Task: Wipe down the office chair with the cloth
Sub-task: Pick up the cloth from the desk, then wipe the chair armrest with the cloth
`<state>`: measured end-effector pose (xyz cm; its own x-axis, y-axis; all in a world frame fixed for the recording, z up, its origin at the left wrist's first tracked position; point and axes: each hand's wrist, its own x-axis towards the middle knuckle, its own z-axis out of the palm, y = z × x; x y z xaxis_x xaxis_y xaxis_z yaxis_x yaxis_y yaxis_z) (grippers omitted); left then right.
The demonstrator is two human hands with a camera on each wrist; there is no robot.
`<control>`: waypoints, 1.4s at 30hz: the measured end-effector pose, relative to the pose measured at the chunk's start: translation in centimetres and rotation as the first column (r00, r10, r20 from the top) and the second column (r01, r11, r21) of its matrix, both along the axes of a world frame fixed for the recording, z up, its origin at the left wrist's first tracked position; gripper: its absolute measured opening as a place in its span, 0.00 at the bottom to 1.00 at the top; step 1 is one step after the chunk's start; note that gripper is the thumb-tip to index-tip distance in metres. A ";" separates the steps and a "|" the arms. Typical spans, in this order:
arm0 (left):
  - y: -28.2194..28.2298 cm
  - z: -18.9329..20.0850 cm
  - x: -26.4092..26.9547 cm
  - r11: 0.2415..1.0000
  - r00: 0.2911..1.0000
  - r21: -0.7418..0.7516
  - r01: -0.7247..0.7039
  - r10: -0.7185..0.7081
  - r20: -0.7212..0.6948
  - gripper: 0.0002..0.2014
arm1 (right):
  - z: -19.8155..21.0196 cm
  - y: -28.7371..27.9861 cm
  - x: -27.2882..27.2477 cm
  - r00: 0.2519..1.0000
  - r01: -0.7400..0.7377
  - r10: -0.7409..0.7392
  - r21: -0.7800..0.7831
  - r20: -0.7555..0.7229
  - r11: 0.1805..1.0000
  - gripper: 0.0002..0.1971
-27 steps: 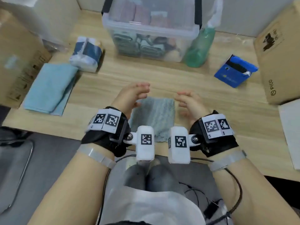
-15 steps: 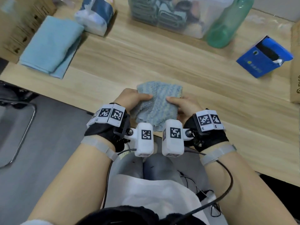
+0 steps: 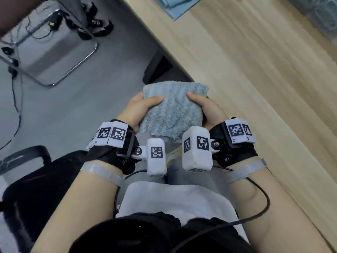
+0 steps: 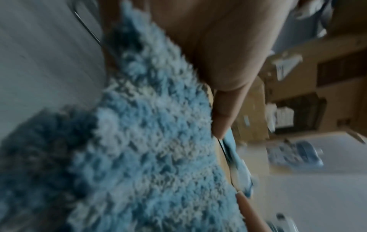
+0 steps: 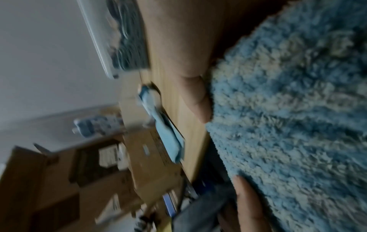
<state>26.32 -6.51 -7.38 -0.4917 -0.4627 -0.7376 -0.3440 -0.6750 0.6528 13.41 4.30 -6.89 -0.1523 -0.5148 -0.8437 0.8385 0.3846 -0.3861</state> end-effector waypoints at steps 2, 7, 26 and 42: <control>-0.1 -0.4 4.6 0.994 0.993 -0.003 -0.111 0.111 0.033 0.16 | -0.2 -1.5 3.5 0.990 -0.133 0.133 -0.005 0.040 0.991 0.17; 1.1 -1.2 15.0 0.912 0.909 0.021 -0.411 0.407 0.094 0.20 | -1.1 -5.2 12.1 0.889 -0.458 0.457 -0.018 -0.029 0.889 0.20; -4.2 -5.5 34.9 0.160 0.167 0.065 -0.985 0.979 0.114 0.16 | -6.6 -24.8 35.4 0.215 -0.970 0.977 0.118 0.012 0.212 0.39; -9.1 -13.7 38.6 -0.196 -0.190 0.133 -0.972 0.980 0.052 0.17 | -13.8 -33.8 43.1 0.043 -0.998 0.921 0.035 -0.387 0.061 0.03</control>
<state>64.95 -15.57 -21.11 0.4397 -0.3727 -0.8172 0.8128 -0.2219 0.5386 56.56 -29.48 -20.72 0.4602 -0.4965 -0.7360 -0.3693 0.6469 -0.6672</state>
